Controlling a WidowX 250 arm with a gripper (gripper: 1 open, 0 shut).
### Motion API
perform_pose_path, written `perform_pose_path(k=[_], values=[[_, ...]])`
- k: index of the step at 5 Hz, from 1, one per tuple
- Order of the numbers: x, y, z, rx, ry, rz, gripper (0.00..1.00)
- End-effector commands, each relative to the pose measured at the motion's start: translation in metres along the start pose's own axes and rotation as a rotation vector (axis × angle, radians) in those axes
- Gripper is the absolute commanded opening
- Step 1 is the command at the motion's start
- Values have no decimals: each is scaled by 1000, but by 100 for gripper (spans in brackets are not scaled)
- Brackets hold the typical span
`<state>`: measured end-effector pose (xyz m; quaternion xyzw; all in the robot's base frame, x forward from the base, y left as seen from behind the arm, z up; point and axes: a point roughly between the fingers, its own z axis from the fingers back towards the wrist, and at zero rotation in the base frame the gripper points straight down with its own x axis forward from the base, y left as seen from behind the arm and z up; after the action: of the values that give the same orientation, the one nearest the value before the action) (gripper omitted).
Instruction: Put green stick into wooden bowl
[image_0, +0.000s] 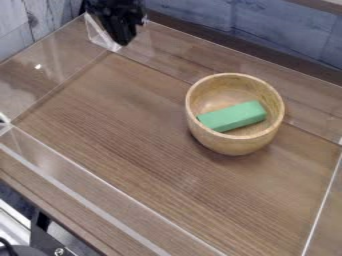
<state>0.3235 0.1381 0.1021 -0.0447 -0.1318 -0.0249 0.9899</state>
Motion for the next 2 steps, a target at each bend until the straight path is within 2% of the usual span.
perform_pose_path(k=[1,2], values=[[11,12,12,-3,-43,-30,100],[16,18,16,-27,-55,-59,100]])
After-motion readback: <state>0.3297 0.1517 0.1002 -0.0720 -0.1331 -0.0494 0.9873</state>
